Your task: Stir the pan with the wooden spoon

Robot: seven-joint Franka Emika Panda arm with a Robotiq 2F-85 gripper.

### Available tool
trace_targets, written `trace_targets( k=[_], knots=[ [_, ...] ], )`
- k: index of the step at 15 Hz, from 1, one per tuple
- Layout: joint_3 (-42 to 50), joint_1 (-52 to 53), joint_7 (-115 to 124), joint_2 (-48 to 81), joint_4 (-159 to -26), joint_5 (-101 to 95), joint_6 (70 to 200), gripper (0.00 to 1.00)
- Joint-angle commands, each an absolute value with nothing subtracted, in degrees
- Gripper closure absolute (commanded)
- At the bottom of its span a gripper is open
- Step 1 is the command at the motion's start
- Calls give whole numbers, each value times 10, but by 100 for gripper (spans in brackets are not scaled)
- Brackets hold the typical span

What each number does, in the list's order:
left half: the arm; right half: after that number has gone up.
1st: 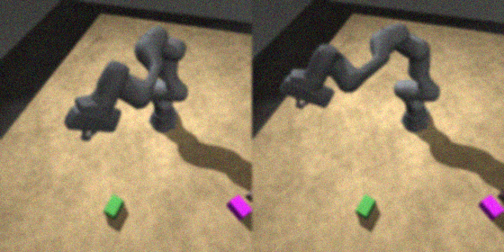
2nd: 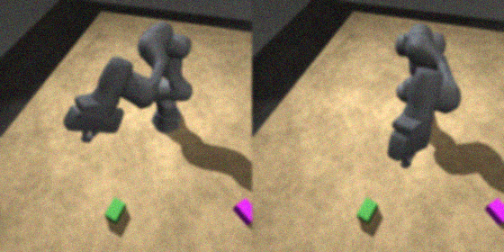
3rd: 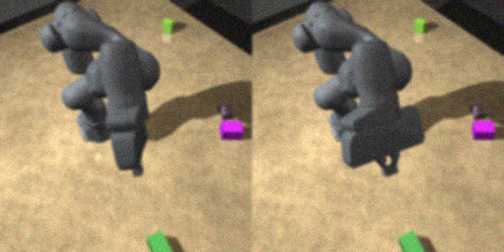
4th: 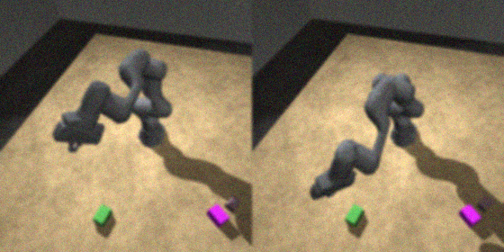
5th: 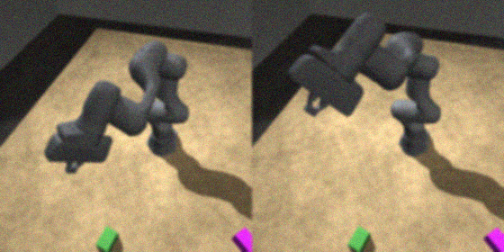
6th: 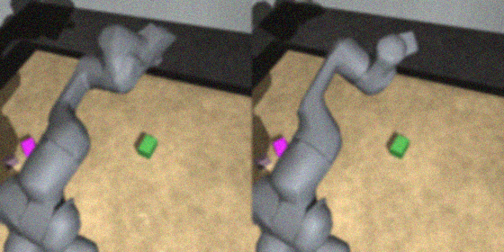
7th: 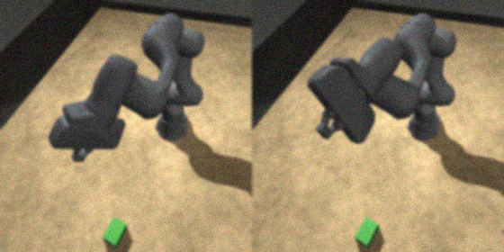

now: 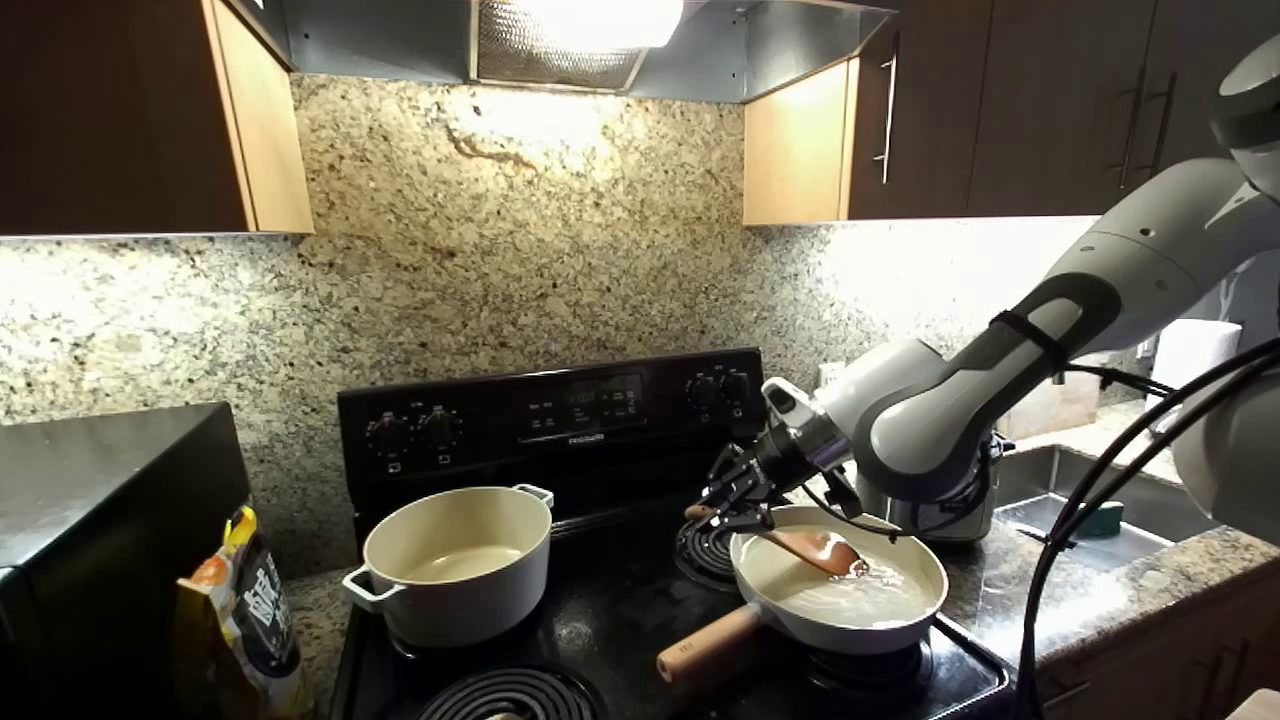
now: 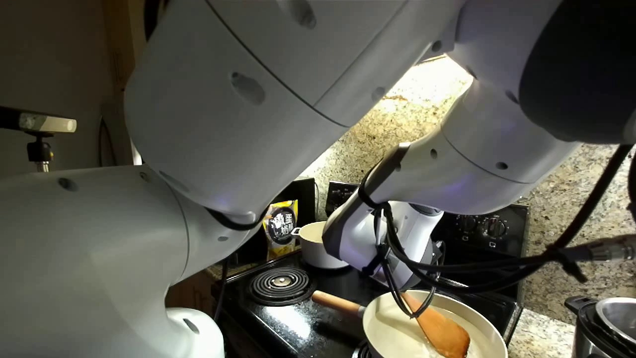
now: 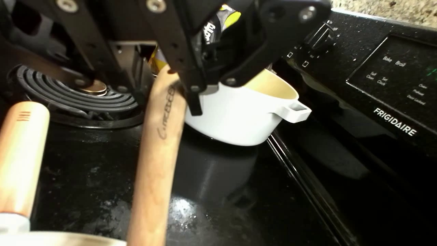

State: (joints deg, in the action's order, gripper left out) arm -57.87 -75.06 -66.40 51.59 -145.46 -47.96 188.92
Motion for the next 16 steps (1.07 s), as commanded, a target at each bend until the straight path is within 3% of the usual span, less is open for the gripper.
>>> trace_targets(
  k=[1,9,16],
  knots=[
    [-623,-757,-686,536,-1412,-493,1810,88],
    [-639,-717,-697,579,-1368,-483,1721,88],
    [-581,-706,-708,607,-1411,-468,1813,88]
  ],
)
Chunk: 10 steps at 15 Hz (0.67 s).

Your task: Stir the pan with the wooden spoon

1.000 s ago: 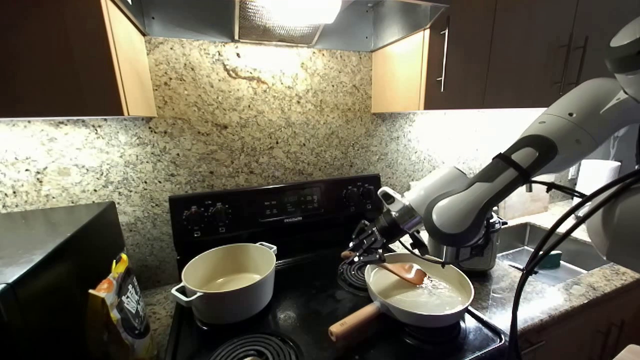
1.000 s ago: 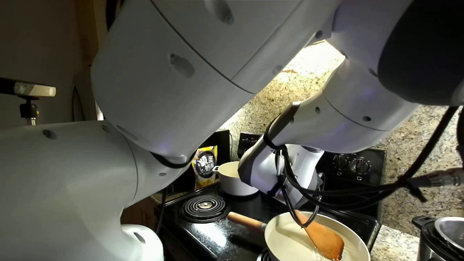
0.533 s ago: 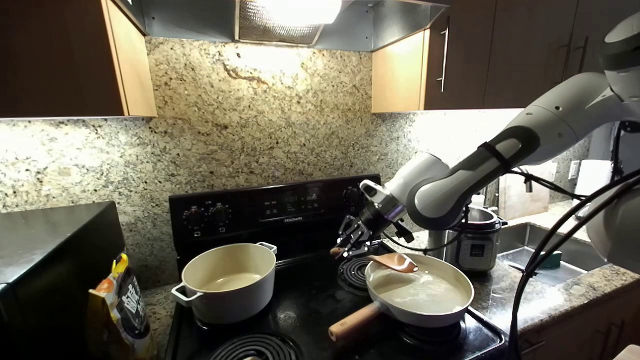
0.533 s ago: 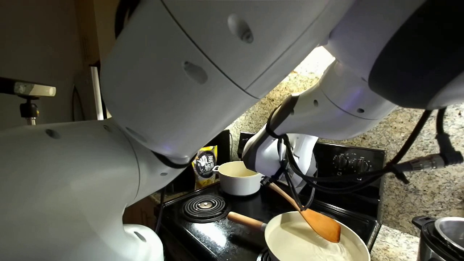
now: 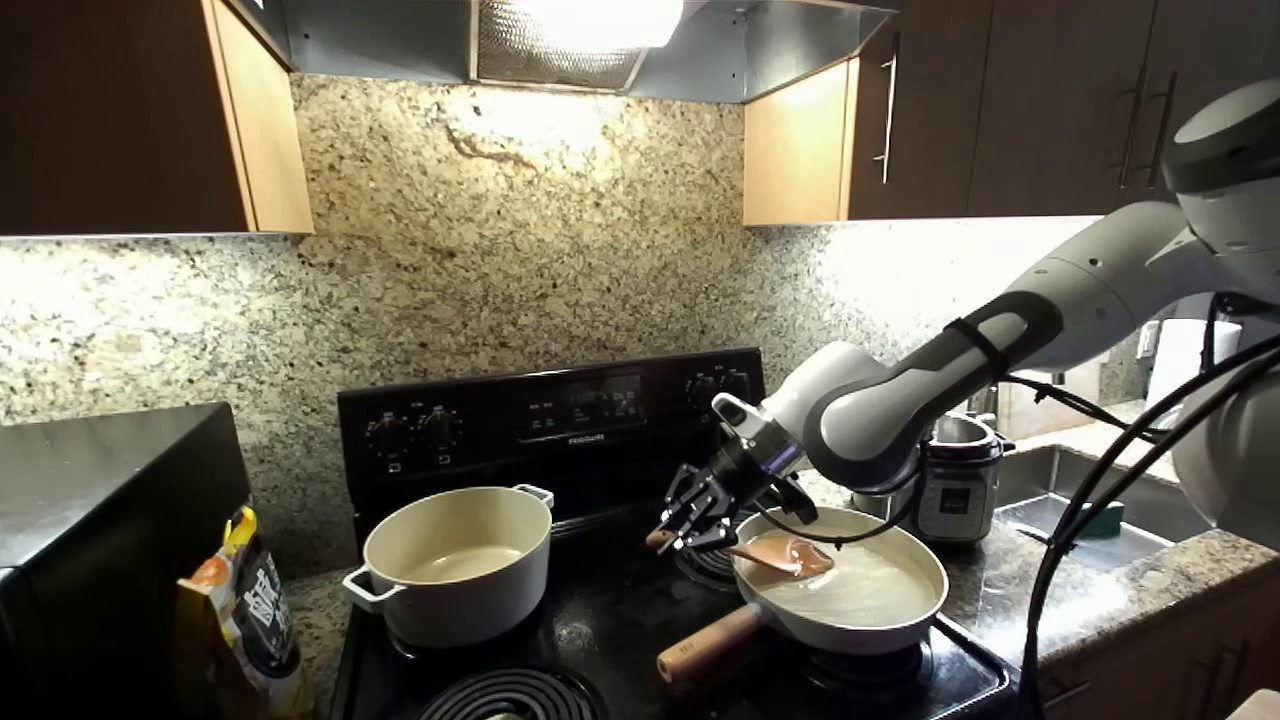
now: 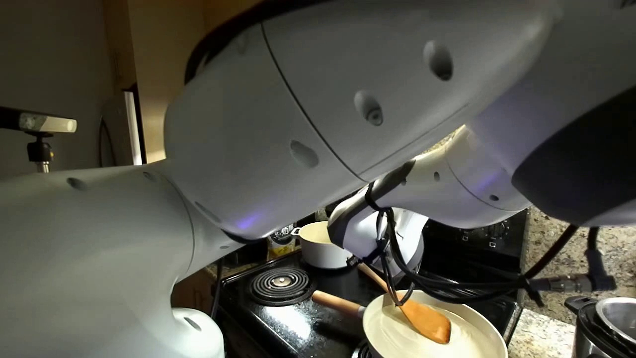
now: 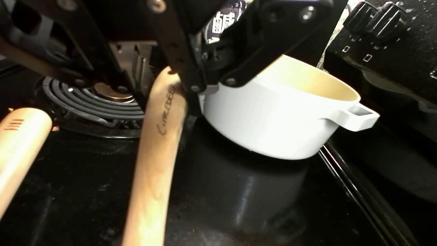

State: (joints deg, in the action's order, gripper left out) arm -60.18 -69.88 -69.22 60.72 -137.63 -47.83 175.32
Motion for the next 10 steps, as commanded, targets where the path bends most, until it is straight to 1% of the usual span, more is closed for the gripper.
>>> trace_targets(
  k=[1,4,7,9,10],
  knots=[
    [-571,-706,-699,603,-1421,-471,1837,88],
    [-526,-697,-669,577,-1465,-484,1944,88],
    [-489,-689,-650,571,-1486,-501,2009,88],
    [-504,-722,-692,590,-1485,-479,1984,88],
    [-500,-713,-686,589,-1475,-481,1984,88]
  ],
)
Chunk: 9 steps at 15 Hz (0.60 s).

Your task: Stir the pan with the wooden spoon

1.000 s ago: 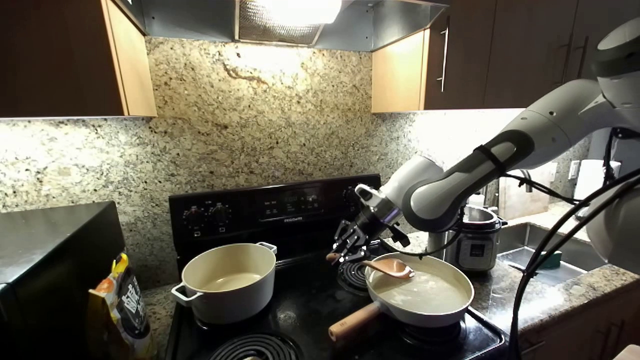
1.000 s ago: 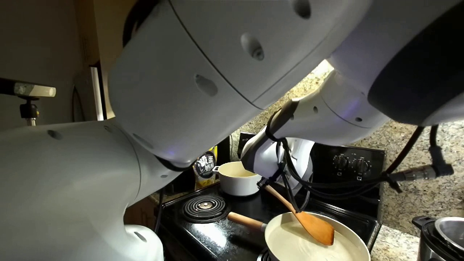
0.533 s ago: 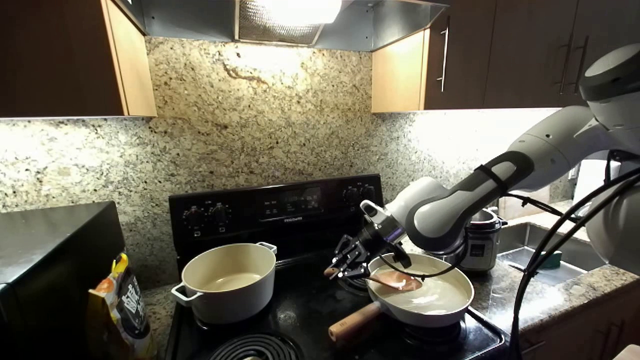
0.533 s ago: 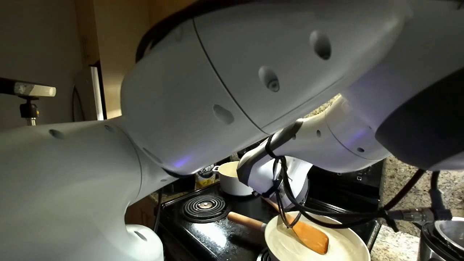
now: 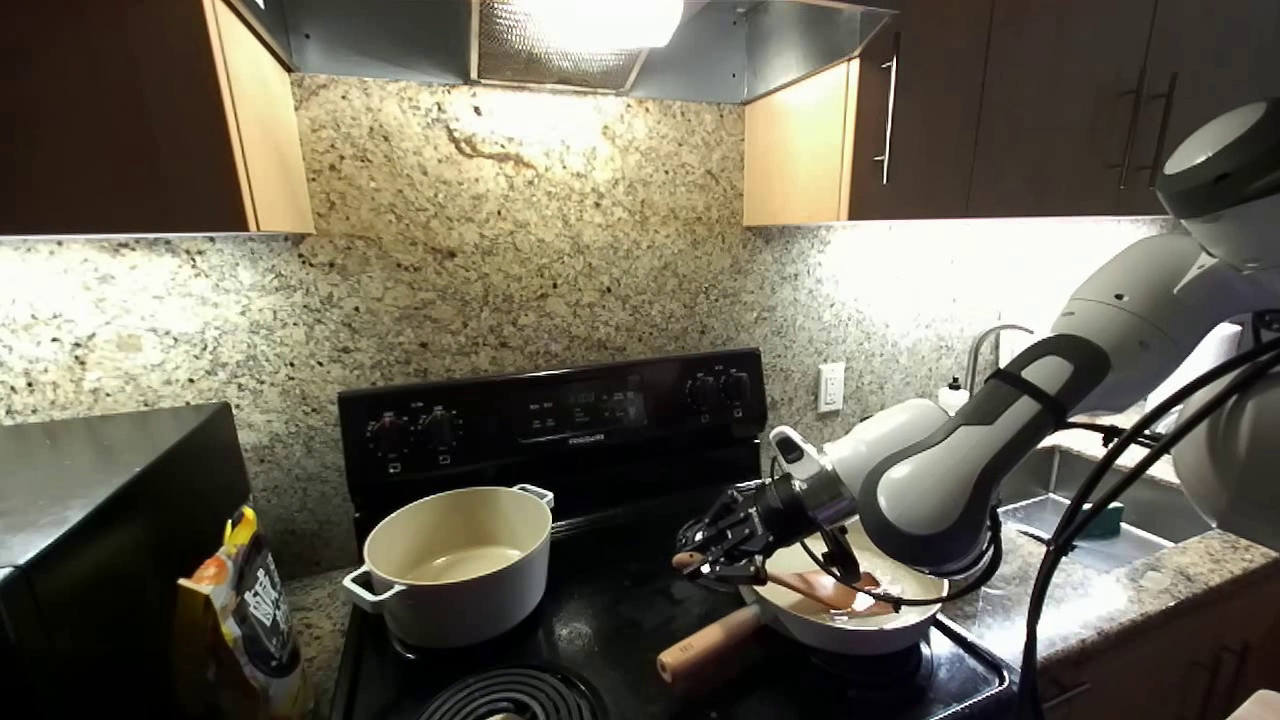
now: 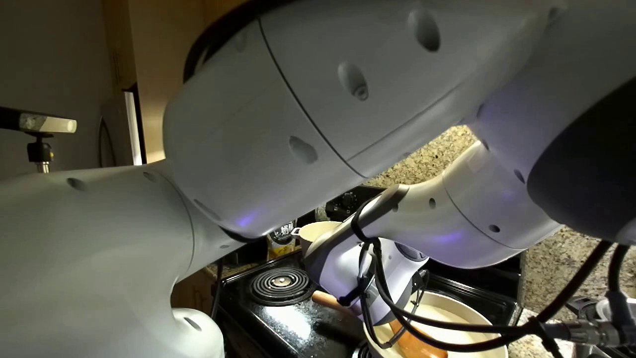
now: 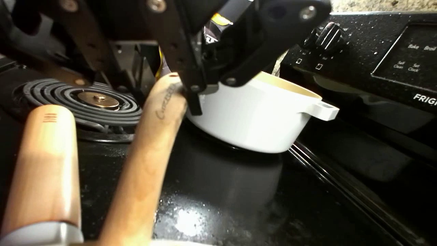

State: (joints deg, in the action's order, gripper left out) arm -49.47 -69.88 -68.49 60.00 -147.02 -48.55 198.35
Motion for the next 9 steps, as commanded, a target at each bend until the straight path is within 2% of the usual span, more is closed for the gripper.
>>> trace_targets(
  k=[1,9],
  knots=[
    [-501,-713,-685,588,-1470,-482,1983,88],
    [-501,-724,-669,571,-1465,-502,1971,88]
  ],
)
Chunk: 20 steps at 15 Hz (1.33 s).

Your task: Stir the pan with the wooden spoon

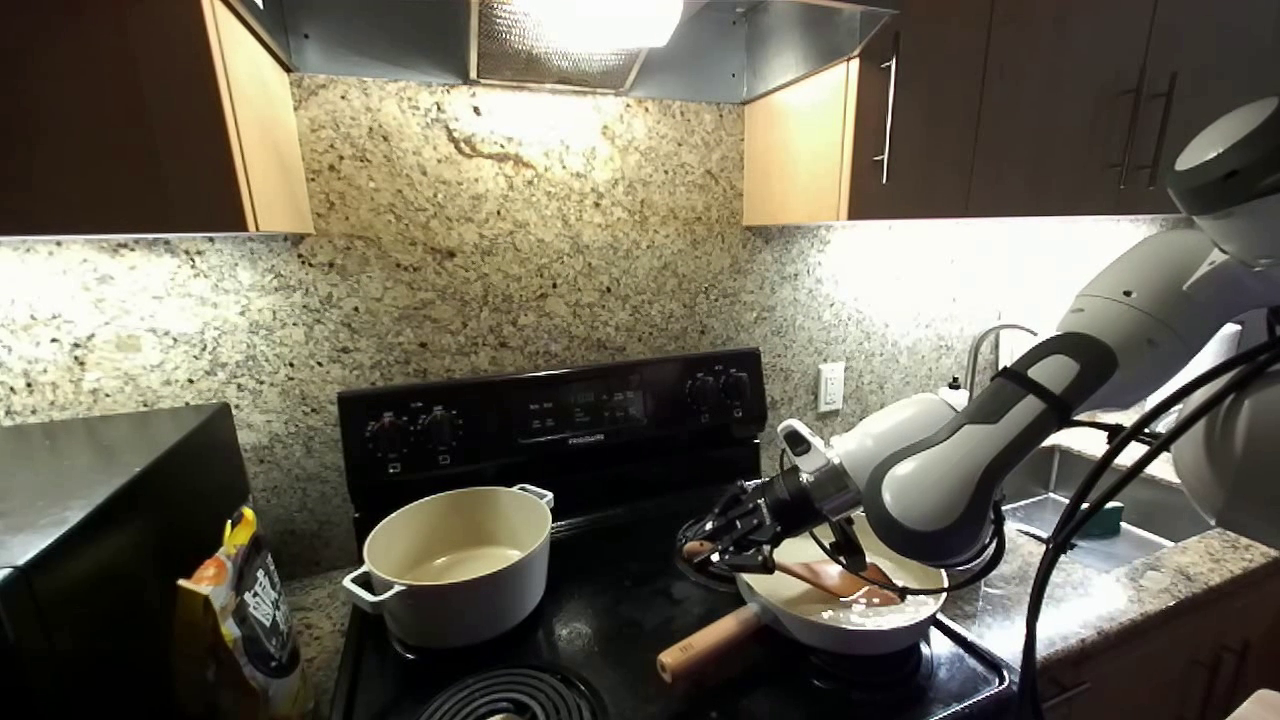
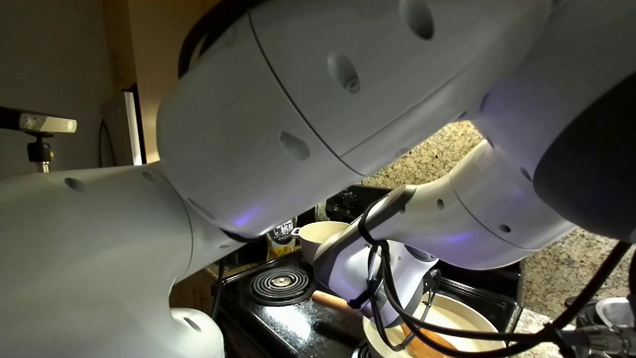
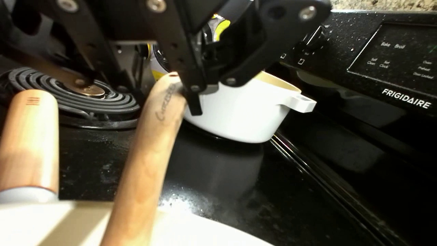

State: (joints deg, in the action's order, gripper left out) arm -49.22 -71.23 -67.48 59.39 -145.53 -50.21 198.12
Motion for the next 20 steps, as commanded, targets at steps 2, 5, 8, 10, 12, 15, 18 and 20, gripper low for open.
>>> trace_targets(
  k=[2,5,8,10,12,15,18,20],
  knots=[
    [-505,-726,-668,568,-1463,-502,1966,88],
    [-507,-722,-665,556,-1459,-497,1960,88],
    [-496,-713,-675,578,-1448,-502,1972,73],
    [-499,-713,-674,571,-1447,-501,1966,73],
    [-500,-712,-674,568,-1447,-501,1963,73],
    [-500,-712,-674,567,-1447,-501,1963,73],
    [-529,-756,-694,624,-1450,-552,1919,88],
    [-562,-799,-716,689,-1454,-609,1856,88]
  ],
)
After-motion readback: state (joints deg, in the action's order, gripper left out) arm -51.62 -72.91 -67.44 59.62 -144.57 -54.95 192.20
